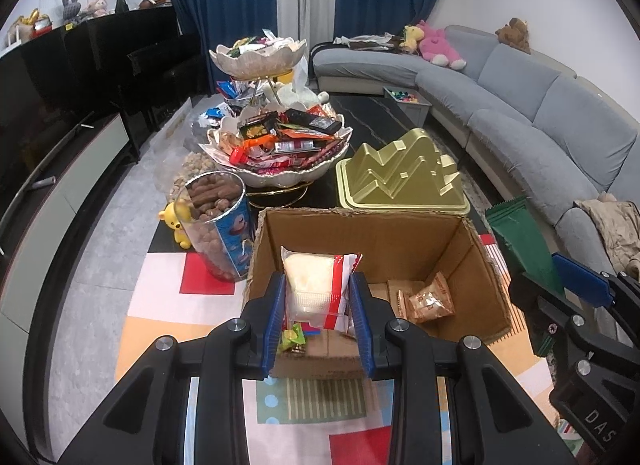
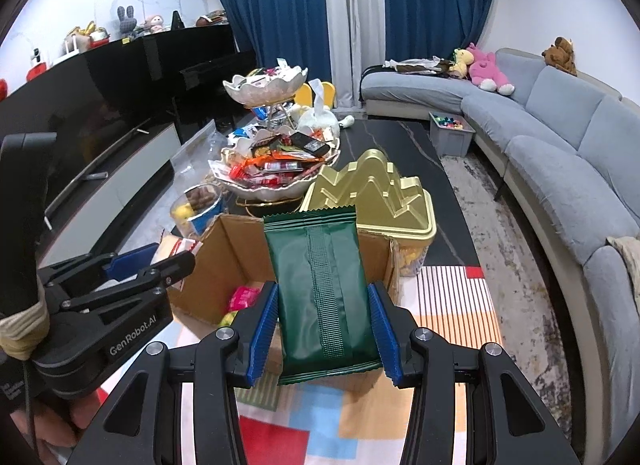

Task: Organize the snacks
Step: 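Lift both held snacks and carry them over the cardboard box, then open both tools to drop the snacks into the box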

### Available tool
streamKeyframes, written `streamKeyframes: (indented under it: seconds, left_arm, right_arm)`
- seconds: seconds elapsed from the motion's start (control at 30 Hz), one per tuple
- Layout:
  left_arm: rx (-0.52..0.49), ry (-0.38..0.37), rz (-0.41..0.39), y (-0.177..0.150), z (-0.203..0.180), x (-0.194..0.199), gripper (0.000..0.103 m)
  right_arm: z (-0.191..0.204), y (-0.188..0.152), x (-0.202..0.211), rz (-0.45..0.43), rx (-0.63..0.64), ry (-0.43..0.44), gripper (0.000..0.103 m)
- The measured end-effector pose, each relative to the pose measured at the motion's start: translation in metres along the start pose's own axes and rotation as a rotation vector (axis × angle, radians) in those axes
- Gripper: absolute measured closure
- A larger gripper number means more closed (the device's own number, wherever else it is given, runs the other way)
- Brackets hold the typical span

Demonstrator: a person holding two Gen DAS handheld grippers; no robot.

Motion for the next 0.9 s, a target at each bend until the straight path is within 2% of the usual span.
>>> streamKeyframes:
  seconds: [0.43,0.53,0.6,0.63,0.7,0.77,0.9]
  left_arm:
    - [0.005,-0.003,0.030,0.007,0.001,-0.033,0.070]
    - [0.000,-0.001,0.031,0.008,0.002,-0.036,0.066]
    - [-0.001,-0.002,0.033,0.008,0.002,-0.037,0.060]
    - [-0.001,-0.005,0.033,0.008,0.002,-0.037,0.055]
    - [-0.004,-0.004,0.031,0.008,0.002,-0.035,0.048]
    - [-0.006,-0.004,0.030,0.007,0.001,-0.034,0.041]
    - [-0.003,0.009,0.029,0.006,0.003,-0.029,0.031]
  right_arm:
    - [-0.004,0.008,-0.030,0.019,-0.002,0.006,0.056]
    - [-0.003,0.010,-0.034,0.020,0.005,0.007,0.056]
    - [-0.004,0.011,-0.035,0.023,0.008,0.011,0.056]
    - [-0.004,0.011,-0.035,0.026,0.009,0.014,0.054]
    - [-0.003,0.012,-0.035,0.025,0.016,0.023,0.042]
    - [-0.004,0.012,-0.030,0.004,0.021,0.002,0.025]
    - [-0.007,0.012,-0.024,-0.005,0.015,-0.019,0.022]
Point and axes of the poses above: each gripper's, at about its wrist camera, not at the fingertips, and x roughly against the way its jaws point, z to its left, y to its top, the point moved 2 cm from there along -x, roughly the way its jaws point, and after that the axes turned 3 degrees about x, right-handed, at the moved point
